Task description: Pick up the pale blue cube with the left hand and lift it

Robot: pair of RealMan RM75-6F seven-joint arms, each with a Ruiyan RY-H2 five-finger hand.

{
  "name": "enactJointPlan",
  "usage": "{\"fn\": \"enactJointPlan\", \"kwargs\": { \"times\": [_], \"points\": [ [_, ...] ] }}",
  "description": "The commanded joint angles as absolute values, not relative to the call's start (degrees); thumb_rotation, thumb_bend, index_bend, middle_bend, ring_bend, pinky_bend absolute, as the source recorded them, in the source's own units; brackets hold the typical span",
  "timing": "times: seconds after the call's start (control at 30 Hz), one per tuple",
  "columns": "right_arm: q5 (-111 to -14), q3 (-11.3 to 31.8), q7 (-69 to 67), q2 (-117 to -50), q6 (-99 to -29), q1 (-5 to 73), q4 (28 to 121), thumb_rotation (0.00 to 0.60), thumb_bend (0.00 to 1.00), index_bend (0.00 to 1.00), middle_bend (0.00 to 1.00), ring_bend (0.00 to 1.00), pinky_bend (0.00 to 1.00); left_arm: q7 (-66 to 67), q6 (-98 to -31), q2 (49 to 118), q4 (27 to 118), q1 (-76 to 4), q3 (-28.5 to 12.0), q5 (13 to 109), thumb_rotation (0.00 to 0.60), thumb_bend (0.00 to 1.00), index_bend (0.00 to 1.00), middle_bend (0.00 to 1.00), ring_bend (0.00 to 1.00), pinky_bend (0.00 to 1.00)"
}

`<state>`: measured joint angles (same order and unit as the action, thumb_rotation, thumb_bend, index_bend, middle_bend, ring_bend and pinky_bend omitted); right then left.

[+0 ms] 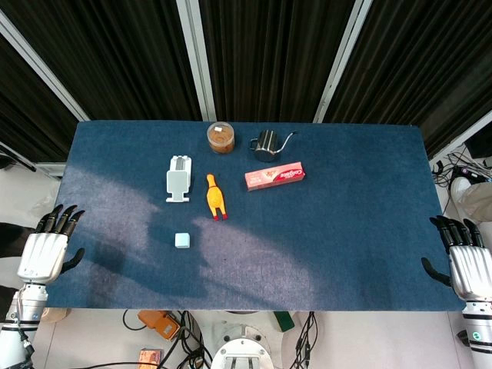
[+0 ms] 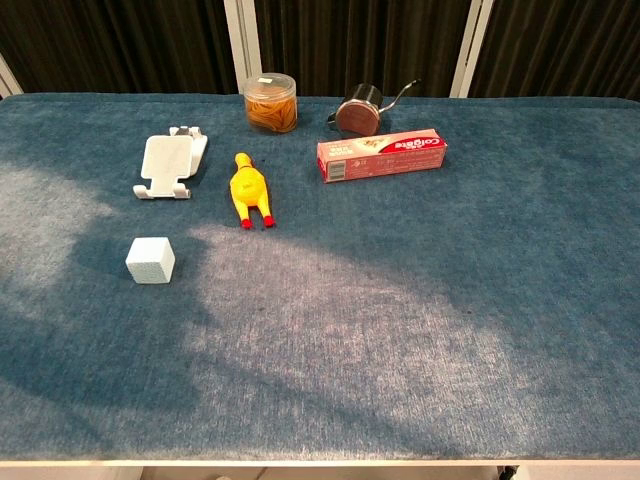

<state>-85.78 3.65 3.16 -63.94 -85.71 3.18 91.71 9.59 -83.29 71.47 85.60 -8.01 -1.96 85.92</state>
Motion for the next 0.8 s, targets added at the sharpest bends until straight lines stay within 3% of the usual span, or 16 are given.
{"fn": "enactJointPlan", "kwargs": {
  "times": [0.03,0.6,0.8],
  "points": [
    [-85.78,3.65,3.13,-63.93,-85.69,3.18,91.73,0.6,0.38,0.21,0.2,0.19,0.12,9.59,-83.32,71.45,85.61,-7.99,-1.94,85.95,0.6,0.25,0.14,0.09,0.04,0.15],
    [-85.82,3.61,3.24,-63.93,-85.57,3.24,91.84,0.6,0.38,0.21,0.2,0.19,0.12,9.41,-83.28,73.09,89.43,-7.88,-0.31,88.24,0.6,0.25,0.14,0.09,0.04,0.15],
    [-85.79,3.53,3.01,-63.92,-85.43,3.24,91.98,0.6,0.38,0.21,0.2,0.19,0.12,5.92,-80.48,76.12,91.69,-9.18,0.56,89.11,0.6,0.25,0.14,0.09,0.04,0.15]
  ]
}}
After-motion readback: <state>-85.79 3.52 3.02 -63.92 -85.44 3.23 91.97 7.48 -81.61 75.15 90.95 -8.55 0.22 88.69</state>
